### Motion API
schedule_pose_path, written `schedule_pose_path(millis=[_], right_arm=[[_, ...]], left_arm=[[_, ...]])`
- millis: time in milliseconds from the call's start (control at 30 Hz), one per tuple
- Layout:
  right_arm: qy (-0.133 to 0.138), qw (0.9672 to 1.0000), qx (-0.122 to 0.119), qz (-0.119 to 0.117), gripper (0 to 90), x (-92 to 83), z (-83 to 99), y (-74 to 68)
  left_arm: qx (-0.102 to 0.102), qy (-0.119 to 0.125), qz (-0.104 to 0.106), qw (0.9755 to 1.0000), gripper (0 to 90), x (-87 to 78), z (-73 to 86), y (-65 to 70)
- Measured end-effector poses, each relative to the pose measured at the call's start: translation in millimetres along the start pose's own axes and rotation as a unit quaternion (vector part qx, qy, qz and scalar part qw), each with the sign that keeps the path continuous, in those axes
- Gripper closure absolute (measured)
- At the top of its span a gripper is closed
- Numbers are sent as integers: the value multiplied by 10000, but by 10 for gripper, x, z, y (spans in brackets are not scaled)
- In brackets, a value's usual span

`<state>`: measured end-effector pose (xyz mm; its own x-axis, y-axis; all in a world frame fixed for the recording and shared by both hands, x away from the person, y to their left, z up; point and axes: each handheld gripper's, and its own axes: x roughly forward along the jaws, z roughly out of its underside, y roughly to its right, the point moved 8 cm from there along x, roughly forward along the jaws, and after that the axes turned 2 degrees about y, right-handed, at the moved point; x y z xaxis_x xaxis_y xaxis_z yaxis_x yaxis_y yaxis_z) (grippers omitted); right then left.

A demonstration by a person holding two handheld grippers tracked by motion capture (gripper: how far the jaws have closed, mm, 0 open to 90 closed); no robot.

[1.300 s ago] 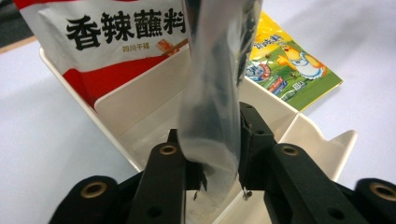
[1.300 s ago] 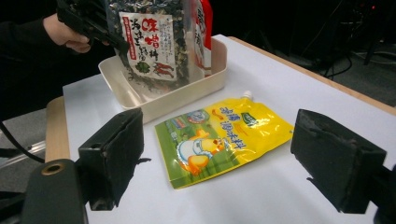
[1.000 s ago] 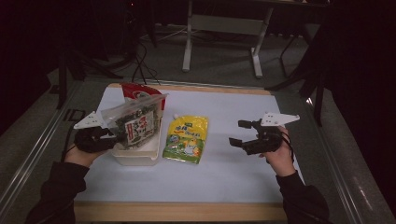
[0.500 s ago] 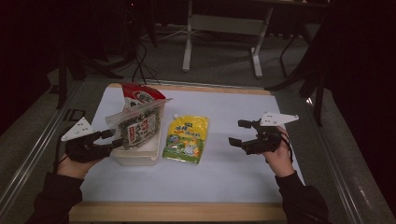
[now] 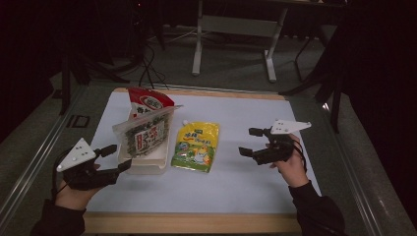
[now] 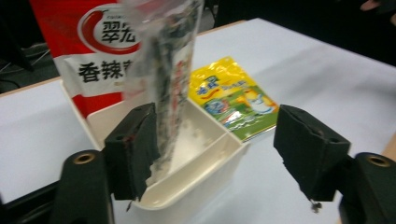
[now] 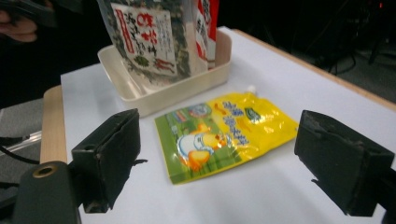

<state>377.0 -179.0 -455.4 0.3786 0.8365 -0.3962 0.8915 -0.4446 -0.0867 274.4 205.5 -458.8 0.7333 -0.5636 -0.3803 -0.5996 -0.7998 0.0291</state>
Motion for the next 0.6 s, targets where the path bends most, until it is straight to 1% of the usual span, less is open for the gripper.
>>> schedule_pose_path(millis=[67, 100, 133, 200, 267, 300, 333, 400, 433, 467, 500, 533, 567, 600], right_arm=[[-64, 10000, 29, 19, 136, 13, 14, -7], [-46, 10000, 52, 50, 134, 19, 14, -8], [-26, 9999, 86, 92, 134, 27, 12, -4], [51, 9998, 141, 164, 134, 39, 4, -1], [91, 9997, 159, 182, 130, 60, -1, -4], [66, 9997, 132, 199, 132, 73, 4, -8], [64, 9997, 87, 200, 134, 88, 5, -13], [29, 9997, 34, 238, 142, 126, 9, -18], [31, 9997, 25, 255, 150, 142, 8, -18], [29, 9996, 26, 266, 150, 158, 6, -17], [29, 9996, 26, 266, 150, 158, 6, -17], [42, 9996, 4, 268, 177, 176, 2, -15], [47, 9995, 46, 293, 230, 224, -5, -8], [41, 9995, 27, 302, 259, 251, -8, -2]], left_arm=[[18, -34, 4, 10000, 248, -8, -3, 76], [4, 12, 85, 10000, 211, -15, -7, 120], [-39, 45, 112, 9999, 181, -16, -10, 156], [-54, 92, 242, 9996, 147, -8, -4, 240], [22, 55, 213, 9998, 87, 35, 23, 309], [18, 31, 255, 9997, 68, 62, 40, 349], [-12, 1, 382, 9993, 60, 95, 65, 402], [37, -19, 400, 9992, 37, 154, 102, 466], [66, -29, 441, 9990, 32, 183, 120, 502], [54, 0, 460, 9989, 30, 211, 133, 533], [54, 0, 460, 9989, 28, 211, 133, 533], [73, 31, 567, 9984, 28, 276, 170, 600], [95, 58, 571, 9983, 28, 304, 186, 623], [107, 107, 596, 9981, 28, 332, 199, 647]])
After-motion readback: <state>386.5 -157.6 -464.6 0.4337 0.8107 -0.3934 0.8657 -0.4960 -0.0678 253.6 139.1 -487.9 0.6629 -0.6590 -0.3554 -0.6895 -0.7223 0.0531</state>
